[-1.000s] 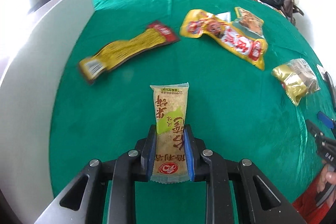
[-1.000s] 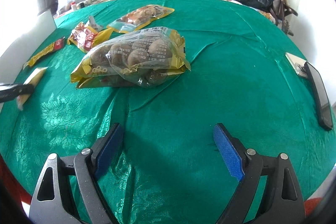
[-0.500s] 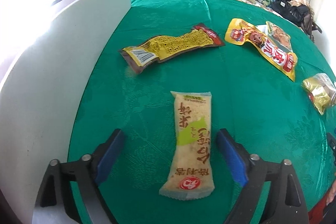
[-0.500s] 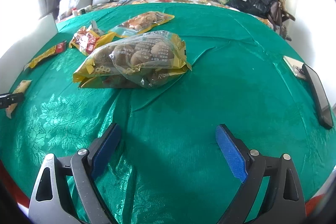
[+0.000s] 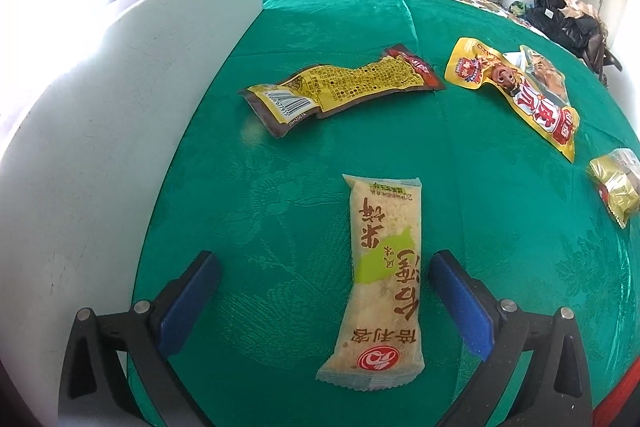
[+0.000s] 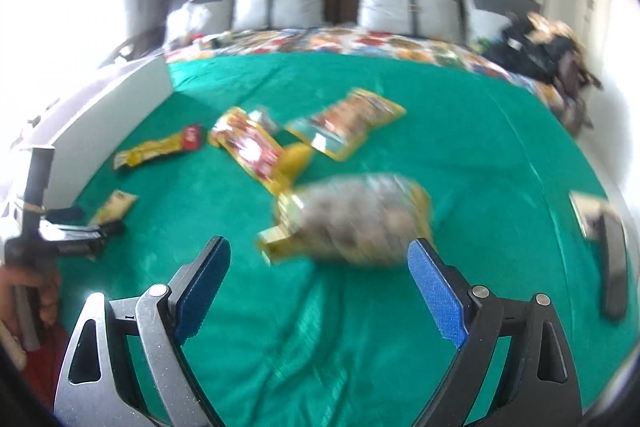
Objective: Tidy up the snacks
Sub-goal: 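Lower the left gripper onto the cream rice-cake bar and close it, then grasp the yellow cartoon sausage pack with the right gripper, then carry both packs into the white box and open both grippers, then return both tools over the remaining snacks on the green sheet, then lower the left gripper onto the yellow spicy strip bag and close it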
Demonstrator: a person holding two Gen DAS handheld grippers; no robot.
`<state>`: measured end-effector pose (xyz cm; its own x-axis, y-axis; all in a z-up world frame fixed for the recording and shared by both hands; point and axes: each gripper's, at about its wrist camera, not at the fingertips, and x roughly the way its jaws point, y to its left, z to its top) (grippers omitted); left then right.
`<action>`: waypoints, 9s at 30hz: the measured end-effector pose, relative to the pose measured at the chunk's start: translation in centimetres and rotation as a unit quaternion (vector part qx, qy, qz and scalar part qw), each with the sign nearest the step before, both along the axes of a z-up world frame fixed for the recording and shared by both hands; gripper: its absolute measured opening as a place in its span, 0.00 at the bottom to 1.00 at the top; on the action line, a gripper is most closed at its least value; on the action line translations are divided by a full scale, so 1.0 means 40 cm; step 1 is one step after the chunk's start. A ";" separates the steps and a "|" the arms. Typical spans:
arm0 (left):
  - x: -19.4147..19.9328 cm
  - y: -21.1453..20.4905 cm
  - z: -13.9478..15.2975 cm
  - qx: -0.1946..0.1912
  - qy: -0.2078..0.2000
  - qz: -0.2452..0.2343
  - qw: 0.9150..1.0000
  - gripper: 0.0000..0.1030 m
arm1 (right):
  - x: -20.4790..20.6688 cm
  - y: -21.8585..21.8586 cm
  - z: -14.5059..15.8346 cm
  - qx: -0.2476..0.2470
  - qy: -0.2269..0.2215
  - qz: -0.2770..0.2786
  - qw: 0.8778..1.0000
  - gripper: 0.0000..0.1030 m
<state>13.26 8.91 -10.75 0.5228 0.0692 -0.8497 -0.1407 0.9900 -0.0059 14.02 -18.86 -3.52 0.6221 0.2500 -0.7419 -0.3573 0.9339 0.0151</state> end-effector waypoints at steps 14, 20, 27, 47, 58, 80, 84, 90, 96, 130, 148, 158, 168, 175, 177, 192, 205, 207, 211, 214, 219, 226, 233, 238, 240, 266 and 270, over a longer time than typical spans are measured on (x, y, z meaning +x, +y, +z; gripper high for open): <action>-0.008 -0.044 0.028 -0.001 0.000 -0.079 0.997 0.54 | 0.368 0.285 -0.172 -0.113 0.202 0.080 0.969 0.57; -0.001 -0.053 0.035 -0.004 -0.003 -0.087 0.996 0.28 | 0.313 0.268 -0.145 -0.058 0.244 0.049 0.967 0.45; -0.013 -0.023 0.039 -0.036 0.008 -0.073 0.997 0.24 | 0.115 0.230 -0.112 0.004 0.248 0.038 0.968 0.40; -0.044 0.040 0.043 -0.129 0.037 -0.048 0.990 0.71 | -0.161 0.082 -0.171 -0.022 0.083 0.013 0.996 0.89; -0.048 -0.018 0.028 -0.043 0.039 -0.078 0.995 0.82 | -0.161 0.085 -0.177 -0.018 0.069 0.016 0.997 0.94; -0.049 -0.049 0.007 -0.006 0.039 -0.097 0.994 1.00 | -0.159 0.084 -0.181 -0.016 0.069 0.014 0.997 0.94; -0.044 -0.044 0.008 -0.006 0.048 -0.107 0.993 1.00 | -0.151 0.088 -0.180 -0.021 0.081 0.016 0.996 0.94; -0.033 -0.037 0.011 -0.015 0.064 -0.113 0.991 0.99 | -0.078 0.095 -0.137 -0.017 0.170 0.028 0.985 0.91; -0.038 -0.017 0.034 -0.015 0.045 -0.102 0.994 0.42 | 0.024 0.190 -0.114 -0.049 0.209 0.062 0.975 0.90; -0.154 0.387 0.427 -0.175 -0.145 0.028 0.973 0.16 | 0.027 0.520 0.229 0.136 0.138 0.150 0.969 0.49; -0.254 0.677 0.318 -0.057 -0.108 0.214 0.969 0.80 | 0.031 0.794 0.249 0.200 0.115 0.204 0.951 0.67; -0.167 0.267 0.410 -0.088 -0.150 0.038 0.984 0.93 | -0.023 0.308 -0.053 0.000 0.079 0.099 0.992 0.68; -0.046 -0.192 0.102 -0.020 -0.008 -0.146 0.989 0.94 | -0.137 -0.052 -0.151 -0.014 0.055 -0.058 0.997 0.68; -0.029 -0.206 0.013 0.013 0.005 -0.136 0.991 0.95 | -0.103 -0.067 -0.167 -0.016 0.066 -0.071 0.995 0.70; -0.038 -0.186 0.010 0.000 0.005 -0.130 0.991 0.96 | -0.096 -0.066 -0.174 -0.017 0.064 -0.069 0.995 0.73; -0.056 -0.174 0.003 -0.001 -0.016 -0.124 0.992 1.00 | -0.104 -0.056 -0.197 -0.008 0.037 -0.074 0.997 0.89; -0.045 -0.171 0.015 -0.001 0.037 -0.152 0.988 0.99 | -0.103 -0.056 -0.194 -0.010 0.043 -0.071 0.997 0.90; -0.030 -0.170 0.045 0.015 0.026 -0.168 0.985 0.99 | -0.101 -0.056 -0.195 -0.009 0.043 -0.071 0.997 0.90; 0.054 -0.151 0.134 0.060 -0.003 -0.194 0.979 0.99 | -0.098 -0.054 -0.196 -0.010 0.046 -0.068 0.997 0.91; 0.159 -0.110 0.173 0.068 0.007 -0.199 0.978 0.99 | -0.096 -0.052 -0.196 -0.010 0.047 -0.065 0.997 0.91; 0.320 -0.033 0.124 0.061 0.065 -0.161 0.983 0.99 | -0.093 -0.051 -0.196 -0.011 0.052 -0.063 0.997 0.92; 0.390 -0.028 0.026 0.035 0.104 -0.153 0.982 0.99 | -0.097 -0.051 -0.197 -0.011 0.053 -0.059 0.997 0.92; 0.310 -0.046 0.052 -0.042 0.117 -0.219 0.968 0.61 | -0.092 -0.049 -0.196 -0.011 0.057 -0.056 0.997 0.92; 0.329 -0.007 0.085 -0.030 0.081 -0.148 0.985 0.87 | -0.090 -0.046 -0.196 -0.011 0.057 -0.058 0.997 0.93; 0.355 -0.001 0.077 -0.038 0.077 -0.124 0.989 0.87 | -0.091 -0.045 -0.197 -0.011 0.055 -0.057 0.997 0.93; 0.053 -0.043 0.002 -0.010 0.035 -0.031 0.999 0.96 | -0.101 -0.044 -0.197 -0.008 0.047 -0.059 0.997 0.93; 0.053 -0.022 -0.008 -0.003 0.006 -0.020 1.000 1.00 | -0.113 -0.046 -0.196 -0.009 0.048 -0.061 0.997 0.93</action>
<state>15.36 8.01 -11.06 0.5140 0.0424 -0.8568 -0.1005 0.9949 -0.0111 9.50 -20.68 -11.35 0.5727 0.1642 -0.8032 -0.2394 0.9705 0.0277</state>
